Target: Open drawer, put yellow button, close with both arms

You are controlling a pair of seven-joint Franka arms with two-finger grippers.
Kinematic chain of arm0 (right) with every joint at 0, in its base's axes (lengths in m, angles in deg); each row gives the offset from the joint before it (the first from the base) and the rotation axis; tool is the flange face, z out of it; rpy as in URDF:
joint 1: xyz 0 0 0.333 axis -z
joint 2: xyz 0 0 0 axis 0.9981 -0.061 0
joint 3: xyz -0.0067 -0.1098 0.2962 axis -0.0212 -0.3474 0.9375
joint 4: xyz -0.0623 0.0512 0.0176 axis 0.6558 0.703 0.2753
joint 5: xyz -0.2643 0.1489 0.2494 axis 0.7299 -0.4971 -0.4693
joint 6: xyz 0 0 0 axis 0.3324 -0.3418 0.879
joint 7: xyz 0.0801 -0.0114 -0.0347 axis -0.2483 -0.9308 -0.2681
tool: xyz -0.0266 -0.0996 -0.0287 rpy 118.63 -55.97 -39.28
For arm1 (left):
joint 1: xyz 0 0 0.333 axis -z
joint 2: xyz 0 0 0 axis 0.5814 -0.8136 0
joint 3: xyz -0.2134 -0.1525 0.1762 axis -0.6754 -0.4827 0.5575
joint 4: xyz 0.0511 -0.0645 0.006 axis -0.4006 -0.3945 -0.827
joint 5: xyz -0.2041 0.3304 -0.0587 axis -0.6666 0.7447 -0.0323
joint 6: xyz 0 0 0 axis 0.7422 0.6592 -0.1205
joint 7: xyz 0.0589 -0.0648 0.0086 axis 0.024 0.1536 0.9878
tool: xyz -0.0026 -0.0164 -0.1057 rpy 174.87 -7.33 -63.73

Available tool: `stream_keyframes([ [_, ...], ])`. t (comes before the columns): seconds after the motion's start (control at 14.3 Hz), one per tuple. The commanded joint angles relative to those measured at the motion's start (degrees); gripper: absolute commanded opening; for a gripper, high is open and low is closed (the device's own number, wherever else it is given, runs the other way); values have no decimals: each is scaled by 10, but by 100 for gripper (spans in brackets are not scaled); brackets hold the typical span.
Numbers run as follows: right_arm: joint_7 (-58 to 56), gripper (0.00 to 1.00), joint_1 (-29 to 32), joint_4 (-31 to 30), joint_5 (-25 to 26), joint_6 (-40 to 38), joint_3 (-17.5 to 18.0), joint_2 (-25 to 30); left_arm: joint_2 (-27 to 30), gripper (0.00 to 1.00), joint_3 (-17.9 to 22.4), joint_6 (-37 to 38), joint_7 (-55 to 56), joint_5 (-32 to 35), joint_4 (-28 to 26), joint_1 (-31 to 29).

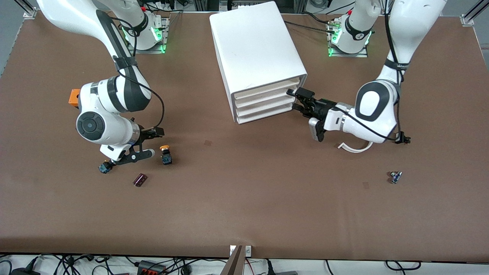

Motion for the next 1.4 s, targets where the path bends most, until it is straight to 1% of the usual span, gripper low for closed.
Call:
stream_keyframes([
  [0.0,2,100,-4,13,-8,10,-1,-10,23,94,-8,-19,-83,-60,-61,2],
  [0.14,2,100,-7,12,-8,25,-1,-22,23,88,-11,-19,-105,-99,-90,4],
  [0.28,2,100,-7,13,-9,27,-1,-27,22,59,-32,-22,-105,-101,-94,8],
  [0.35,2,100,-8,13,-10,27,-1,-27,20,46,-34,-23,-105,-101,-94,9],
  [0.56,2,100,-20,19,-11,32,-1,-40,20,12,-33,-19,-106,-99,-92,7],
  [0.63,2,100,-23,23,-10,37,-1,-47,20,5,-33,-19,-106,-99,-89,7],
  [0.7,2,100,-23,23,-9,48,-1,-54,19,1,-33,-21,-104,-98,-84,8],
  [0.98,2,100,-23,24,-4,92,-1,-81,-6,1,-32,-21,-100,-85,-34,4],
  [1.12,2,100,-21,25,-10,108,-1,-98,-23,1,-24,-19,-88,-40,16,4],
  [1.26,2,100,-22,25,-9,145,-2,-112,-54,1,-22,-15,-68,20,80,-17],
  [1.33,3,100,-22,25,-10,157,-2,-117,-65,1,-22,-14,-57,40,106,-18],
])
